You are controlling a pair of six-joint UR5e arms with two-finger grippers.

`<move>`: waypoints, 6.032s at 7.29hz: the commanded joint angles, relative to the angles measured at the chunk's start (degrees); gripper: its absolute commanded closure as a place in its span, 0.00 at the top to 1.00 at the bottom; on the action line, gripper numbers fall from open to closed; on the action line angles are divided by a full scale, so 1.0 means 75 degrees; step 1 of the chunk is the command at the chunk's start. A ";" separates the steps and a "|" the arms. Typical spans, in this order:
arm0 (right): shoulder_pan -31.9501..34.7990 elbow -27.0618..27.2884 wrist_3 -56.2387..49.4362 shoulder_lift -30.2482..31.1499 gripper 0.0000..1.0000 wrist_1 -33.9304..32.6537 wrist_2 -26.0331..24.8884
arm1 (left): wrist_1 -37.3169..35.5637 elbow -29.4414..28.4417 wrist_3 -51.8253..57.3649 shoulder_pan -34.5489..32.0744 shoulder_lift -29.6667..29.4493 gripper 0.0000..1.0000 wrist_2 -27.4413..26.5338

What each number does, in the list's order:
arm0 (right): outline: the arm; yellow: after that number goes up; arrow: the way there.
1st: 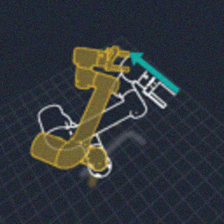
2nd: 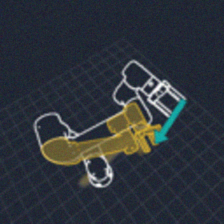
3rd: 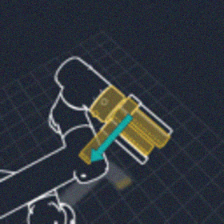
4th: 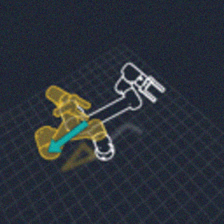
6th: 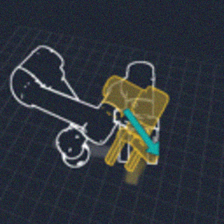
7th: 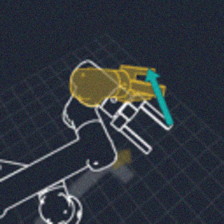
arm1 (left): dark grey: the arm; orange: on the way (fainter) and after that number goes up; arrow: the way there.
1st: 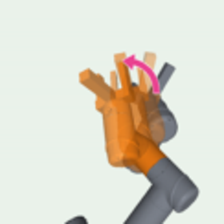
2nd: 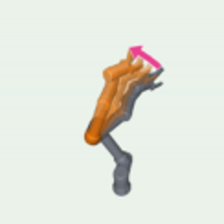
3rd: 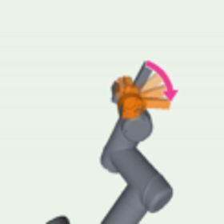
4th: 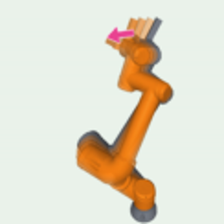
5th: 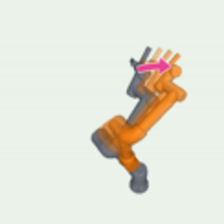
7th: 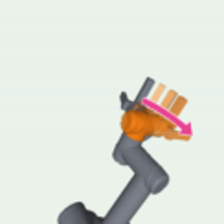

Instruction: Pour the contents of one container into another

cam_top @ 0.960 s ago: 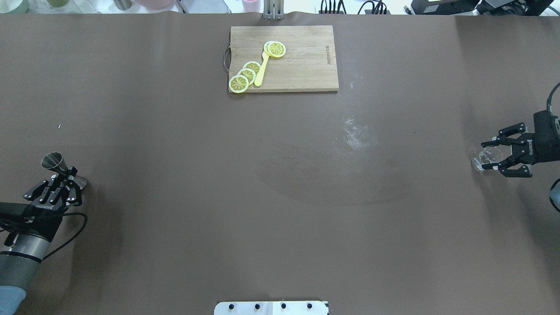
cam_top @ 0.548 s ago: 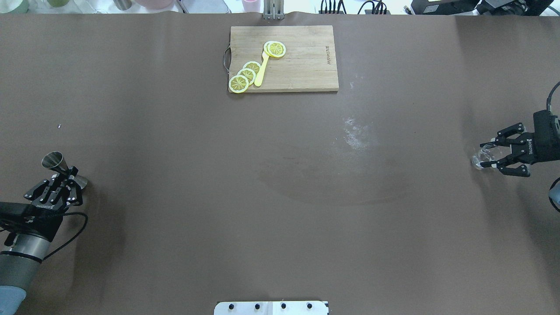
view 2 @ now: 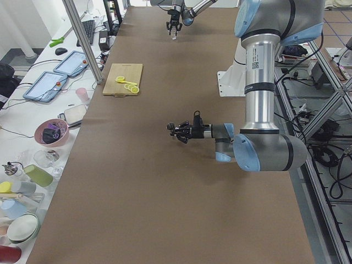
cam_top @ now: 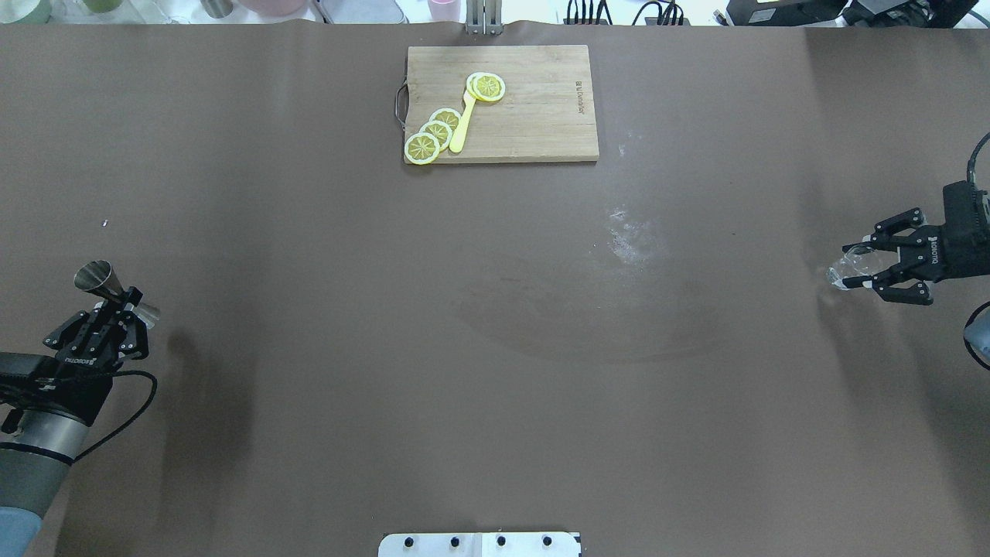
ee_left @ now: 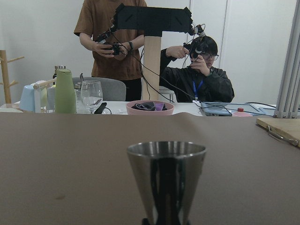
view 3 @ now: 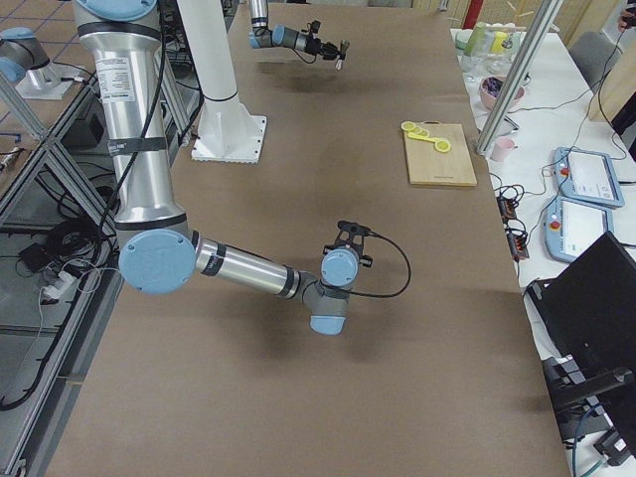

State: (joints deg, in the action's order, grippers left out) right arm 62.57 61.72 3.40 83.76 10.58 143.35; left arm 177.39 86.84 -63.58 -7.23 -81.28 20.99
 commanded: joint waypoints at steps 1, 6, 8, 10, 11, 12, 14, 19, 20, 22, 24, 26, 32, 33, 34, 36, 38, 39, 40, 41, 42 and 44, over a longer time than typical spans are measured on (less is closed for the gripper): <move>0.0221 0.0347 0.0716 0.0047 0.00 -0.0098 -0.0094 | -0.0063 0.0419 0.0005 -0.0020 0.0150 0.00 0.0246; 0.0318 0.2549 0.0485 -0.0024 0.00 -0.3798 -0.0199 | -0.0367 0.1462 0.0028 -0.0067 0.0244 0.00 0.1077; 0.0223 0.2726 0.0064 -0.0211 0.00 -0.4220 -0.0376 | -0.0367 0.1779 0.0728 -0.0102 0.0244 0.00 0.1385; 0.0072 0.4207 -0.0904 -0.0270 0.00 -0.6390 -0.0515 | -0.0391 0.1862 0.0755 -0.0102 0.0221 0.00 0.1385; -0.0103 0.4911 -0.1467 -0.0282 0.00 -0.7493 -0.0888 | -0.0379 0.1851 0.0755 -0.0102 0.0174 0.00 0.1420; -0.0325 0.5452 -0.1705 -0.0282 0.00 -0.8479 -0.1019 | -0.0321 0.1909 0.1300 -0.0125 0.0127 0.00 0.1896; -0.0643 0.6251 -0.1707 -0.0386 0.00 -0.9911 -0.1266 | -0.0227 0.2131 0.2519 -0.0323 -0.0024 0.00 0.2739; -0.0620 0.6301 -0.1684 -0.0493 0.00 -1.0106 -0.2000 | -0.0273 0.2085 0.4477 -0.1704 -0.1230 0.00 0.5937; -0.0644 0.6313 -0.1638 -0.0435 0.00 -1.0129 -0.2074 | -0.0355 0.2004 0.4667 -0.2102 -0.1558 0.00 0.6779; -0.1063 0.6546 -0.1625 -0.0458 0.00 -1.0772 -0.2063 | -0.0613 0.1432 0.5110 -0.2852 -0.2342 0.00 0.8258; -0.1007 0.6782 -0.1625 -0.0387 0.00 -1.0938 -0.2167 | -0.1184 0.0624 0.5582 -0.3533 -0.3442 0.00 0.9605; -0.0902 0.6899 -0.1602 -0.0480 0.00 -1.1251 -0.2309 | -0.1328 -0.0382 0.6212 -0.4014 -0.4439 0.00 1.0580; -0.1474 0.6982 -0.1579 -0.0947 0.00 -1.1605 -0.2743 | -0.1680 -0.2752 0.7503 -0.4181 -0.6914 0.00 1.2037; -0.1580 0.6935 -0.1544 -0.1321 0.00 -1.2186 -0.2743 | -0.1680 -0.2975 0.8097 -0.4076 -0.7137 0.00 1.2038; -0.1581 0.6911 -0.1497 -0.1789 0.00 -1.2981 -0.2743 | -0.1680 -0.3082 0.8207 -0.3901 -0.7336 0.00 1.2049; -0.1675 0.6632 -0.1263 -0.2108 0.00 -1.3176 -0.2778 | -0.1599 -0.3328 0.8243 -0.3549 -0.7747 0.00 1.2050; -0.1687 0.6373 -0.1146 -0.2506 0.00 -1.3211 -0.2848 | -0.0923 -0.3724 0.8243 -0.3372 -0.7876 0.00 1.1991; -0.1722 0.6314 -0.1133 -0.2601 0.00 -1.3327 -0.2848 | -0.0431 -0.4052 0.8243 -0.3349 -0.8016 0.00 1.1979; -0.1792 0.6232 -0.1145 -0.2869 0.00 -1.3630 -0.2848 | 0.0073 -0.4415 0.8232 -0.3290 -0.8180 0.00 1.1956; -0.1908 0.6196 -0.1145 -0.3057 0.00 -1.3912 -0.2848 | 0.0542 -0.4720 0.8174 -0.3243 -0.8263 0.00 1.1898; -0.2002 0.6138 -0.1145 -0.3256 0.00 -1.4147 -0.2860 | 0.0802 -0.4840 0.8069 -0.3208 -0.8264 0.00 1.1723; -0.2085 0.5950 -0.1239 -0.3610 0.00 -1.4559 -0.2860 | 0.1086 -0.4981 0.7752 -0.3138 -0.8264 0.00 1.1628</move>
State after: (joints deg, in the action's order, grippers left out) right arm 47.43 106.93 -5.62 57.89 -97.16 121.92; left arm 184.32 50.10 -4.36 -31.03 -143.21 108.77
